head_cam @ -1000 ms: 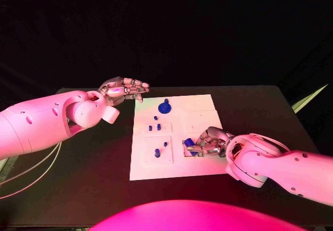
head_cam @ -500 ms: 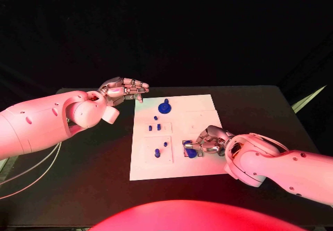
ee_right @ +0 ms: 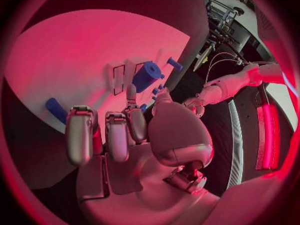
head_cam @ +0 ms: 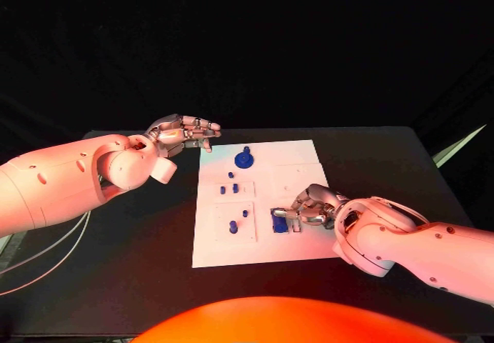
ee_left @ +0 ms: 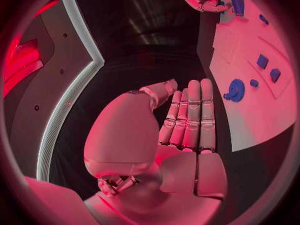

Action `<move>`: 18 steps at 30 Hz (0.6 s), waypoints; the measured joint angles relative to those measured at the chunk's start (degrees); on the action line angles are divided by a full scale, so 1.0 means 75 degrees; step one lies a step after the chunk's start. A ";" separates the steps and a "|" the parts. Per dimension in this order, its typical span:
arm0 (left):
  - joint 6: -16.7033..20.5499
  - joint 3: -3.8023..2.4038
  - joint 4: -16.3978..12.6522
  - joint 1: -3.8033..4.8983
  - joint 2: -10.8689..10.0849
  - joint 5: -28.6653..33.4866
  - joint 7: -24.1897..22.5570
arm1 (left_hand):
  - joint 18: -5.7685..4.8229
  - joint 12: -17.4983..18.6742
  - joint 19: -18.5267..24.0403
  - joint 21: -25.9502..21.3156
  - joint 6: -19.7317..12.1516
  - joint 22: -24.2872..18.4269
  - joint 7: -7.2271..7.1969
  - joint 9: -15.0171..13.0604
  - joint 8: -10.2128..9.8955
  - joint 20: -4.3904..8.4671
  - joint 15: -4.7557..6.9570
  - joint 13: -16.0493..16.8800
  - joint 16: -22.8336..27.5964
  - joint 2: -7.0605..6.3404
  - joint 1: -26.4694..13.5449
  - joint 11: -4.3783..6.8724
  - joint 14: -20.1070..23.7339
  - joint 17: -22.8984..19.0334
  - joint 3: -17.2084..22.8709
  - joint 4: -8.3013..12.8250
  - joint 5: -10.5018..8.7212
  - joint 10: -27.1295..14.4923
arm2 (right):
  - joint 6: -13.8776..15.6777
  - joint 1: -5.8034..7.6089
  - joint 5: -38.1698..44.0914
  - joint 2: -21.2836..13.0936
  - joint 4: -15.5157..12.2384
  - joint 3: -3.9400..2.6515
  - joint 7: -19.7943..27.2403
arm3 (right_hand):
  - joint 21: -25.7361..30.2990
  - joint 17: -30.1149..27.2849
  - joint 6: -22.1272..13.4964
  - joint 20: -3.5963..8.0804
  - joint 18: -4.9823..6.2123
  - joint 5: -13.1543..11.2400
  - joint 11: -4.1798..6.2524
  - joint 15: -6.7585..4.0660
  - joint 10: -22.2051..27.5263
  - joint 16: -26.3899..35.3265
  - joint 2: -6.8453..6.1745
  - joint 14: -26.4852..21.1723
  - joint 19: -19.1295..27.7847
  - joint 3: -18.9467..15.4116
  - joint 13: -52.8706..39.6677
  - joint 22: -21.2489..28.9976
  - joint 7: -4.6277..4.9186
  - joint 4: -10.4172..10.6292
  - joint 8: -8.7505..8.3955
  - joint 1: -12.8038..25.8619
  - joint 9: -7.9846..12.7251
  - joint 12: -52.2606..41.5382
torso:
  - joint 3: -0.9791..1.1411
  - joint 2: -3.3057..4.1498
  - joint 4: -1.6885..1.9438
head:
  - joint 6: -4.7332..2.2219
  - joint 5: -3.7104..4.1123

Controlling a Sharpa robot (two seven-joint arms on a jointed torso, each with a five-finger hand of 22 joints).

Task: Assemble the parts on the task board

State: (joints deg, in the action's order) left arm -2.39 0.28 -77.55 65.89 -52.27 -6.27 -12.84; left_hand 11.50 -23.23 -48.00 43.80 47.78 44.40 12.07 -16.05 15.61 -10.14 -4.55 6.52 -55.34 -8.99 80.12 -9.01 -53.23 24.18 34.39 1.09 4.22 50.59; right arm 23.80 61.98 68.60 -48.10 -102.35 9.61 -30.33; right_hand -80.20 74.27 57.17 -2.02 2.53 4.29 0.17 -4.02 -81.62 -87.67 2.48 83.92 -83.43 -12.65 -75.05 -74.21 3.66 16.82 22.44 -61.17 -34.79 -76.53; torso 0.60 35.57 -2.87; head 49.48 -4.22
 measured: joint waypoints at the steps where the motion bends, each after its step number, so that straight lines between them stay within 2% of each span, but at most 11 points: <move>1: 0.0000 0.0000 0.0000 0.0000 -0.0001 0.0000 0.0001 | 0.0000 0.0000 0.0000 0.0000 0.0000 -0.0001 0.0000 0.0000 0.0000 0.0000 0.0000 0.0000 0.0000 0.0000 0.0000 0.0000 0.0000 0.0000 0.0000 0.0000 0.0000 0.0000 | -0.0005 0.0000 0.0002 -0.0039 -0.0029 0.0000 0.0040 | 0.0000 0.0000 0.0000 0.0000 0.0001 0.0000 -0.0001 0.0000 -0.0001 0.0000 0.0000 0.0000 0.0000 -0.0001 0.0000 0.0000 0.0000 0.0000 0.0112 -0.0002 0.0000 0.0000 | 0.0002 0.0000 0.0000 | 0.0001 0.0000; 3: 0.0000 0.0000 0.0000 0.0000 -0.0002 0.0000 0.0002 | 0.0000 0.0000 0.0000 0.0000 0.0000 -0.0002 0.0000 0.0000 0.0000 0.0000 0.0000 0.0000 0.0000 0.0000 0.0000 0.0000 0.0000 0.0000 0.0000 0.0000 0.0000 0.0000 | -0.0026 0.0000 0.0002 -0.0112 -0.0092 -0.0001 0.0109 | 0.0000 0.0000 0.0000 0.0000 0.0001 0.0000 0.0000 0.0000 0.0000 0.0000 0.0005 0.0000 0.0000 -0.0066 -0.0013 0.0000 0.0000 -0.0066 0.0114 -0.0424 -0.0001 -0.0001 | 0.0003 0.0000 0.0000 | 0.0001 -0.0002; 6: 0.0000 0.0001 -0.0001 0.0000 -0.0009 0.0000 0.0004 | 0.0000 0.0000 0.0000 0.0000 0.0000 -0.0001 0.0000 0.0000 0.0000 0.0000 0.0000 0.0000 0.0000 0.0000 0.0000 0.0000 0.0000 0.0000 0.0000 0.0000 0.0000 0.0000 | -0.0082 0.0000 -0.0005 -0.0250 -0.0235 -0.0001 0.0209 | -0.0001 0.0000 0.0000 0.0000 0.0001 0.0000 -0.0001 0.0000 0.0000 0.0000 -0.0014 0.0000 0.0000 -0.0096 -0.0018 0.0000 -0.0001 -0.0095 0.0115 -0.0766 -0.0004 -0.0001 | 0.0005 -0.0001 -0.0003 | 0.0001 -0.0011; 8: 0.0000 0.0001 -0.0001 0.0000 -0.0014 0.0000 0.0004 | 0.0000 0.0000 0.0000 0.0000 0.0000 -0.0002 0.0000 0.0000 0.0000 0.0000 0.0000 0.0000 0.0000 0.0000 0.0000 0.0000 0.0000 0.0000 0.0000 0.0000 0.0000 0.0000 | -0.0129 0.0000 -0.0010 -0.0341 -0.0338 -0.0001 0.0255 | -0.0002 0.0000 0.0012 0.0000 0.0000 0.0000 0.0001 0.0000 0.0000 0.0000 -0.0132 0.0000 0.0000 -0.0096 -0.0017 0.0000 -0.0013 -0.0096 0.0115 -0.0880 -0.0010 -0.0002 | 0.0005 -0.0001 -0.0004 | 0.0001 -0.0015; 9: 0.0001 0.0001 -0.0001 0.0000 -0.0017 0.0000 0.0004 | 0.0000 0.0000 0.0000 0.0000 0.0000 -0.0001 0.0000 0.0000 0.0000 0.0000 0.0000 0.0000 0.0000 0.0000 0.0000 0.0000 0.0000 0.0000 0.0000 0.0000 0.0000 0.0000 | -0.0167 0.0000 -0.0011 -0.0392 -0.0394 -0.0001 0.0278 | -0.0003 0.0000 0.0012 0.0000 0.0000 0.0000 -0.0001 0.0000 0.0000 0.0000 -0.0078 0.0000 0.0000 -0.0096 -0.0077 0.0000 -0.0013 -0.0096 0.0115 -0.1037 -0.0011 -0.0009 | 0.0005 -0.0001 -0.0004 | 0.0001 -0.0017; 14: 0.0001 0.0001 -0.0001 0.0000 -0.0019 0.0000 0.0005 | 0.0000 0.0000 0.0000 0.0000 0.0000 -0.0002 0.0000 0.0000 0.0000 0.0000 0.0000 0.0000 0.0000 0.0000 0.0000 0.0000 0.0000 0.0000 0.0000 0.0000 0.0000 0.0000 | -0.0329 -0.0005 -0.0015 -0.0507 -0.0493 0.0001 0.0317 | -0.0119 0.0000 0.0012 0.0000 0.0000 0.0001 -0.0002 0.0000 -0.0002 0.0000 -0.0241 0.0000 0.0000 -0.0096 -0.0152 0.0000 -0.0013 -0.0096 0.0116 -0.1248 -0.0012 -0.0008 | 0.0005 -0.0003 -0.0011 | 0.0009 -0.0019; 16: 0.0001 0.0001 -0.0001 0.0000 -0.0018 0.0000 0.0005 | 0.0000 0.0000 0.0000 0.0000 0.0000 -0.0002 0.0000 0.0000 0.0000 0.0000 0.0000 0.0000 0.0000 0.0000 0.0000 0.0000 0.0000 0.0000 0.0000 0.0000 0.0000 0.0000 | -0.0365 -0.0011 -0.0016 -0.0521 -0.0485 0.0003 0.0320 | -0.0149 0.0000 0.0012 0.0000 0.0000 0.0000 -0.0002 0.0000 -0.0002 0.0000 -0.0171 0.0000 0.0000 -0.0095 -0.0212 0.0000 -0.0013 -0.0097 0.0116 -0.1316 -0.0012 -0.0016 | 0.0004 -0.0003 -0.0012 | 0.0004 -0.0019; 18: 0.0001 0.0001 -0.0001 0.0000 -0.0018 0.0000 0.0004 | -0.0001 0.0000 0.0000 0.0000 0.0000 -0.0002 0.0000 0.0000 0.0000 0.0000 0.0000 0.0000 0.0000 0.0000 0.0000 0.0000 0.0000 0.0000 0.0000 0.0000 0.0000 0.0000 | -0.0378 -0.0016 -0.0016 -0.0521 -0.0459 0.0003 0.0320 | -0.0149 0.0000 0.0012 0.0000 0.0001 0.0000 -0.0002 0.0000 -0.0002 0.0000 -0.0171 0.0000 0.0000 -0.0096 -0.0225 0.0000 -0.0013 -0.0097 0.0116 -0.1316 -0.0012 -0.0016 | 0.0005 -0.0003 -0.0010 | -0.0001 -0.0018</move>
State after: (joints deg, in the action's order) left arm -2.38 0.29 -77.55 65.89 -52.40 -6.27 -12.81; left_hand 11.49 -23.23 -48.00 43.80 47.78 44.39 12.06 -16.05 15.61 -10.14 -4.55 6.52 -55.34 -8.99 80.12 -9.01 -53.24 24.17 34.39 1.09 4.22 50.59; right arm 20.96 61.86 68.47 -52.01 -105.79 9.64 -27.93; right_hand -81.32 74.27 57.26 -2.02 2.54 4.30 0.15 -4.02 -81.64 -87.67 1.20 83.92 -83.44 -13.36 -76.74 -74.21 3.56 16.10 23.31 -71.04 -34.88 -76.65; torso 0.64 35.55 -2.94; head 49.48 -4.36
